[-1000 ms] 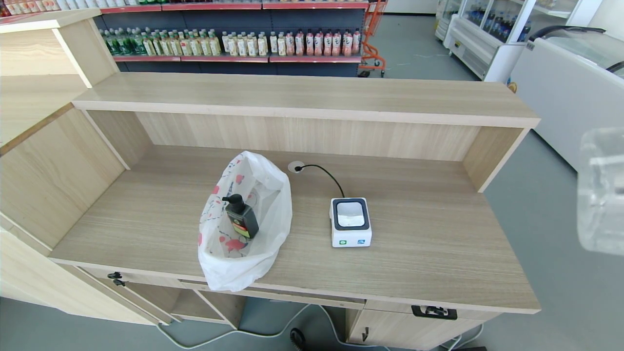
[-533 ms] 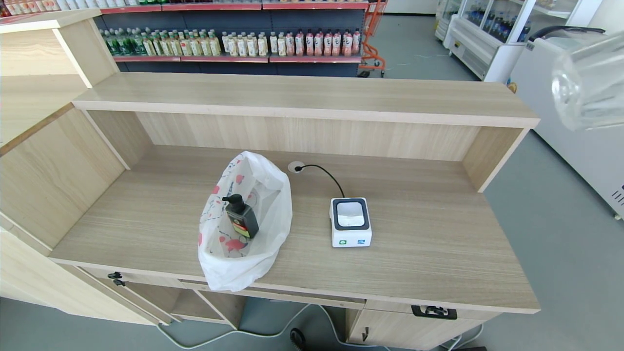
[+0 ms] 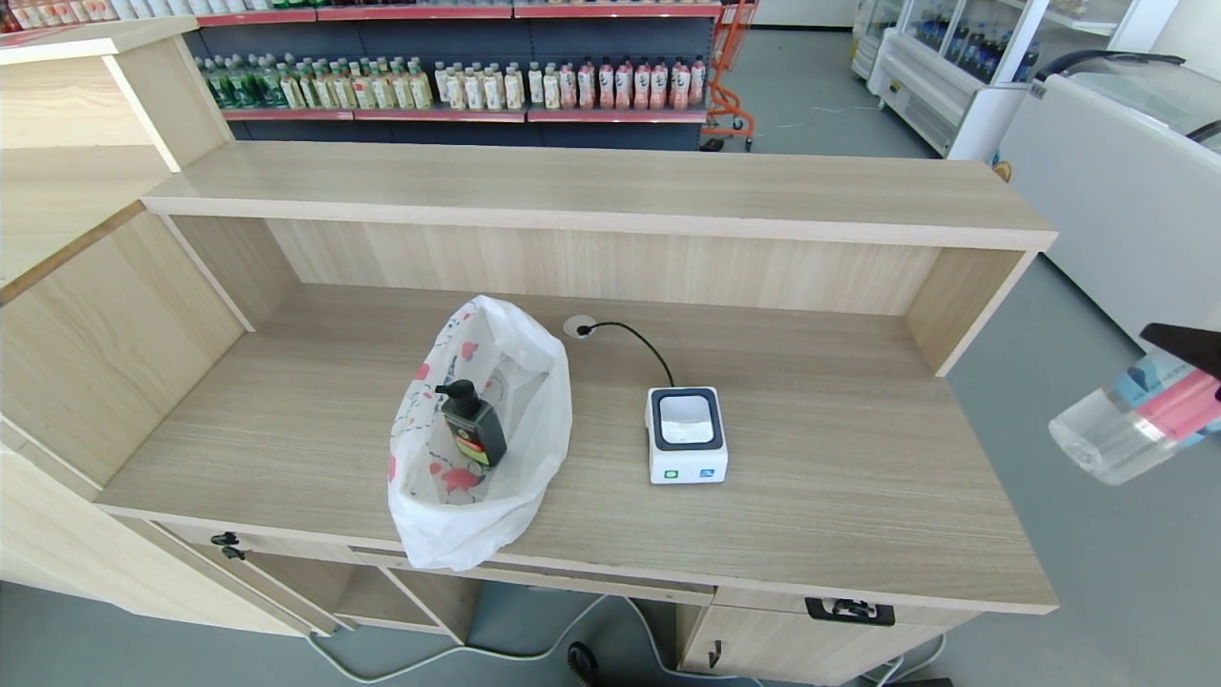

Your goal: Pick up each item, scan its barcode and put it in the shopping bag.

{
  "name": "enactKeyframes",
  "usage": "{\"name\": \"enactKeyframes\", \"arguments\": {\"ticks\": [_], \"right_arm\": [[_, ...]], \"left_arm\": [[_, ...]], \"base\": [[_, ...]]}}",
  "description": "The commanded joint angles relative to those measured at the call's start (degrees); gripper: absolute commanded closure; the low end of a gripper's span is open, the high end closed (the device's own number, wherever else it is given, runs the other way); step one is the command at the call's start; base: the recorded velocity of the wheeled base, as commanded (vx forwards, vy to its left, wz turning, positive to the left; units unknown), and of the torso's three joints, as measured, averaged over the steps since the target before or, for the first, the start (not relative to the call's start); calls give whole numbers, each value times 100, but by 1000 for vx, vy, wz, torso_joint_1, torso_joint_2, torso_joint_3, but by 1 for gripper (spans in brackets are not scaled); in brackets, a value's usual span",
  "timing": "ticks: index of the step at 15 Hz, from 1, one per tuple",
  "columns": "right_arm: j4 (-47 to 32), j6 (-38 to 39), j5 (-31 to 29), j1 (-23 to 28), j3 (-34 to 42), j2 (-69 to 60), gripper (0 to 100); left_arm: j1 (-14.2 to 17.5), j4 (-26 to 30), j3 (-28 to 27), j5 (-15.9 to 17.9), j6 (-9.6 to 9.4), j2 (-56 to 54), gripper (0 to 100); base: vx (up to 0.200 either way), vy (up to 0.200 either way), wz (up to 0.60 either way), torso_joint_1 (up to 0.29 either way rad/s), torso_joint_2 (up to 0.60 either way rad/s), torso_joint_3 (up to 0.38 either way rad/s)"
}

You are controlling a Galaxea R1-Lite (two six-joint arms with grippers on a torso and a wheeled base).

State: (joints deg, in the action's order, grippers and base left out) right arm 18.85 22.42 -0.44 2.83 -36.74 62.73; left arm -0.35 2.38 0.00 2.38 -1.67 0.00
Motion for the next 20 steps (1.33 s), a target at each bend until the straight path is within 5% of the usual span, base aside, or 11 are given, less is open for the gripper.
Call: {"name": "enactKeyframes", "arguments": {"ticks": [1,5,9,20], "right_arm": [[-48,544,264,-213,9,169,100],[-338,1617,606,-863,-87,213,100],[-364,2856,633,-942,-799,784,100],[-294,3172,817,-1338,-1300,1496,100]], "left_arm": [[0,0,0,0,0,0,0],[0,0,0,0,0,0,0],[0,0,0,0,0,0,0],[0,0,0,8,-9,0,0]], "base": [[0,0,0,0,0,0],[0,0,0,0,0,0],[0,0,0,0,0,0],[0,18,0,1,0,0]]}}
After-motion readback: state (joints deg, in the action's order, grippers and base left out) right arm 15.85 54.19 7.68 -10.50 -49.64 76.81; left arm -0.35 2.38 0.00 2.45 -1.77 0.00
